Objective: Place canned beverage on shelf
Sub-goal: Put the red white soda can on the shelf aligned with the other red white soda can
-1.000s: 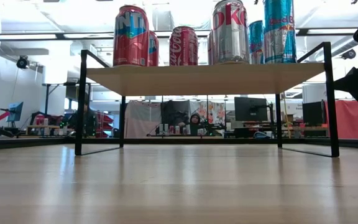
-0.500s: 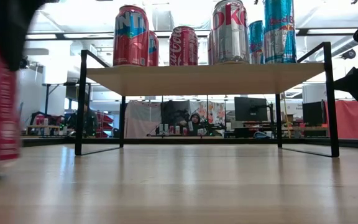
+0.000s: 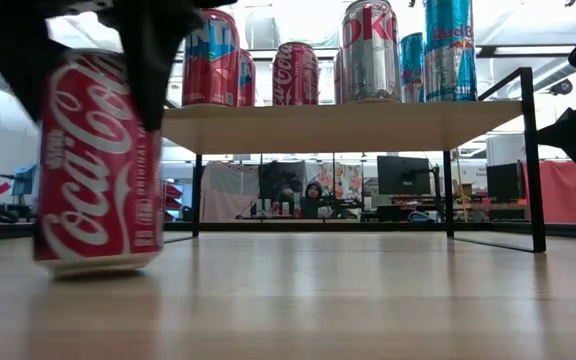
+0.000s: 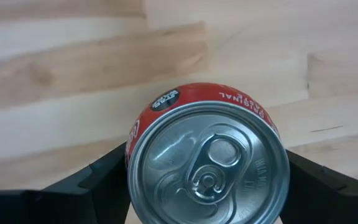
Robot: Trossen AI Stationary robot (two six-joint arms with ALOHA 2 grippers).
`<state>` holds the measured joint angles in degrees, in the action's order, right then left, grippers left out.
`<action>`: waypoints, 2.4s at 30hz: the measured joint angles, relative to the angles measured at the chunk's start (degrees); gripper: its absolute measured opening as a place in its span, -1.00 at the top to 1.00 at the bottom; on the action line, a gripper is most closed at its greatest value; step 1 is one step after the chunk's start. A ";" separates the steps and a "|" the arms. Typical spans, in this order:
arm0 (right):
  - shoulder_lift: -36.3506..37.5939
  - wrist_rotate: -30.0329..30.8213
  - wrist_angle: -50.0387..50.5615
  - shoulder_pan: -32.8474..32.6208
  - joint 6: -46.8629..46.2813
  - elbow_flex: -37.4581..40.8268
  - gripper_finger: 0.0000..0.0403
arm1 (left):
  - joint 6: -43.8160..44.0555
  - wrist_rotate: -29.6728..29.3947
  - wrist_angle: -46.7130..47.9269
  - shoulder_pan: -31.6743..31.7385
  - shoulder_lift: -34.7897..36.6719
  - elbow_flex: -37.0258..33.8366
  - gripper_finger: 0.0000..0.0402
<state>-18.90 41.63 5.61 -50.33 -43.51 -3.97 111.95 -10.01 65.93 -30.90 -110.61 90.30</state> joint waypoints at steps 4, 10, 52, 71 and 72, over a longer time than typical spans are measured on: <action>0.00 0.00 0.00 -0.02 0.02 0.00 -0.91 | -6.94 0.01 -0.28 1.71 0.00 0.00 -0.45; 0.00 0.00 0.00 -0.02 0.00 0.00 -0.91 | -15.92 -0.05 -1.05 3.61 0.00 0.00 -0.57; 0.00 0.00 -0.09 -0.02 0.02 0.00 -0.91 | -11.43 -4.69 -2.45 2.98 -2.51 2.82 -0.96; 0.00 0.00 -0.02 0.00 0.02 0.00 -0.91 | -0.88 -27.06 1.14 -4.61 -3.45 2.82 -0.99; 0.00 0.00 -0.02 -0.02 0.02 0.00 -0.91 | -1.35 -27.55 0.80 -4.64 -3.45 2.80 -0.99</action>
<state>-18.90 41.63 5.58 -50.35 -43.48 -3.97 110.60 -37.56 66.72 -35.54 -114.06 93.10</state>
